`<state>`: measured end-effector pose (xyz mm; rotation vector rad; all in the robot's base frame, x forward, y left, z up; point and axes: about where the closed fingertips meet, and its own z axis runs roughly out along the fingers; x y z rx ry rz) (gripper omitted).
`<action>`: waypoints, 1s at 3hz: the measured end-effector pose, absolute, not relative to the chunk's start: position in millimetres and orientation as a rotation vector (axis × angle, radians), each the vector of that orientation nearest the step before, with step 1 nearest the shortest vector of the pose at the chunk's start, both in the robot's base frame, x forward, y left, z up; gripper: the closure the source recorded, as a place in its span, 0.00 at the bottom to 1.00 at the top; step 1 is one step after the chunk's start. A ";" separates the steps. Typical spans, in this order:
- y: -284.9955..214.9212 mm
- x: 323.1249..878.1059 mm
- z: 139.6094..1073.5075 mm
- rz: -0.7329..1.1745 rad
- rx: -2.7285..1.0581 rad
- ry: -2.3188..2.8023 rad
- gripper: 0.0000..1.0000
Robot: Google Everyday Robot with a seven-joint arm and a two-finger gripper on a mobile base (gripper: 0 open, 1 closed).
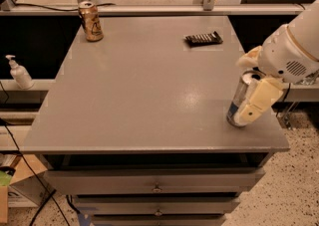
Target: Move redbull can near orange can
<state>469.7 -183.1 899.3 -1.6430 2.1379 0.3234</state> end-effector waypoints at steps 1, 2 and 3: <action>-186.3 473.1 898.7 0.327 -1.629 2.146 0.39; -188.0 476.9 903.4 0.312 -1.627 2.141 0.63; -185.3 481.4 911.9 0.308 -1.632 2.115 0.85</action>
Offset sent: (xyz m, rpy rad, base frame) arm 0.0121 -0.0099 0.0094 -0.0041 -0.0201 -0.0203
